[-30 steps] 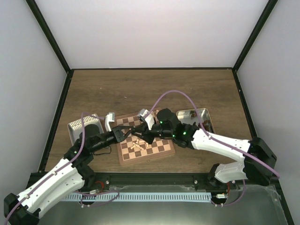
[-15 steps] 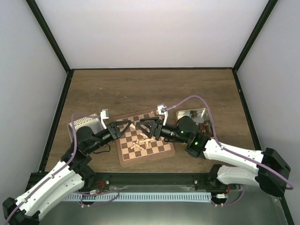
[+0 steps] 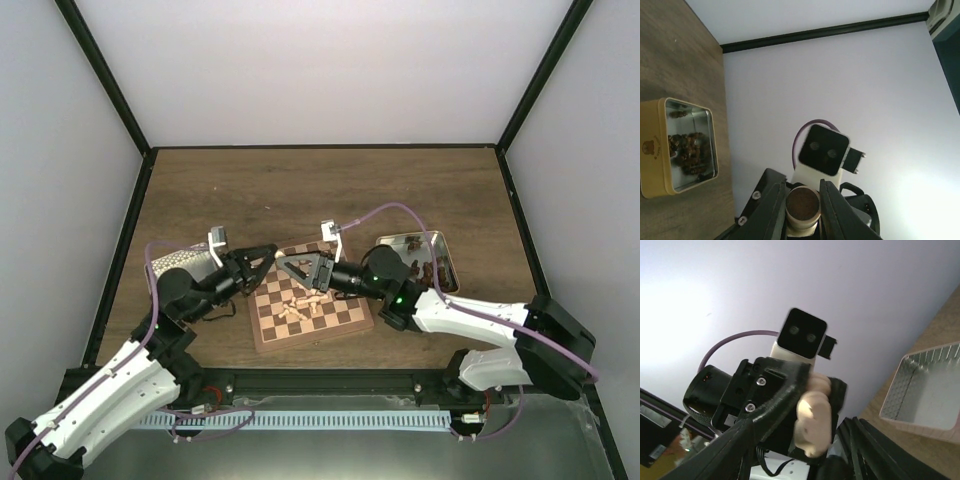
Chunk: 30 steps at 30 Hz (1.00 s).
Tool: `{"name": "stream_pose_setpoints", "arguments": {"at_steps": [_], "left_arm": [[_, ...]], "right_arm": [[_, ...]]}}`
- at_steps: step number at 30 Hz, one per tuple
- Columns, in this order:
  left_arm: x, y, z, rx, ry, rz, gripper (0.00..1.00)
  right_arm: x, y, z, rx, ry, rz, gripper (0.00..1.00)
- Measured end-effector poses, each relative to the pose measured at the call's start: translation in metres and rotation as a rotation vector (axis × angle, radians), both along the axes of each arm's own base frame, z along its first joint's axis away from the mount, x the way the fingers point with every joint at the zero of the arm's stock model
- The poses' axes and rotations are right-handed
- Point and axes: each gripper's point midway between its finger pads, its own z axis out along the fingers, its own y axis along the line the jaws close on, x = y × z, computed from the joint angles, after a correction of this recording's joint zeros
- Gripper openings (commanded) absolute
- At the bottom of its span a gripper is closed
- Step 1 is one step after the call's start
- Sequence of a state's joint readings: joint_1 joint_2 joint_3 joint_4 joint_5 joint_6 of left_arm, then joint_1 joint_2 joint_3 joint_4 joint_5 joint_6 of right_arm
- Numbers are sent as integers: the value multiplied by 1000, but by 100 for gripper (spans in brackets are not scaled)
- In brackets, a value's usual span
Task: Set up the chess pieces on the board
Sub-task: Place the chess piece on the chessboard.
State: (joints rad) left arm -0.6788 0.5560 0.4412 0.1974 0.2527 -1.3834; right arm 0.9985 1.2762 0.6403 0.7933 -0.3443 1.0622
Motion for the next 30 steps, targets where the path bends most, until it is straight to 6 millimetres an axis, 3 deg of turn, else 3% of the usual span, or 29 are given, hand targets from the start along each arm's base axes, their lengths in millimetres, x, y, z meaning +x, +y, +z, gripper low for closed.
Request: {"name": "stream_pose_setpoints", "arguments": {"at_steps": [4, 9, 18, 26, 30], "left_arm": [[0, -3, -4, -60, 103, -22, 14], [-2, -3, -8, -143, 227, -39, 13], [-1, -4, -14, -229, 372, -47, 13], [2, -5, -18, -242, 409, -41, 12], [2, -5, -18, -249, 415, -39, 12]], "right_arm": [[2, 1, 4, -28, -113, -27, 53], [11, -3, -8, -141, -263, -105, 50], [12, -16, 0, -235, -529, -186, 31], [9, -14, -4, -268, -631, -171, 31], [8, -9, -13, -286, -640, -150, 21]]}}
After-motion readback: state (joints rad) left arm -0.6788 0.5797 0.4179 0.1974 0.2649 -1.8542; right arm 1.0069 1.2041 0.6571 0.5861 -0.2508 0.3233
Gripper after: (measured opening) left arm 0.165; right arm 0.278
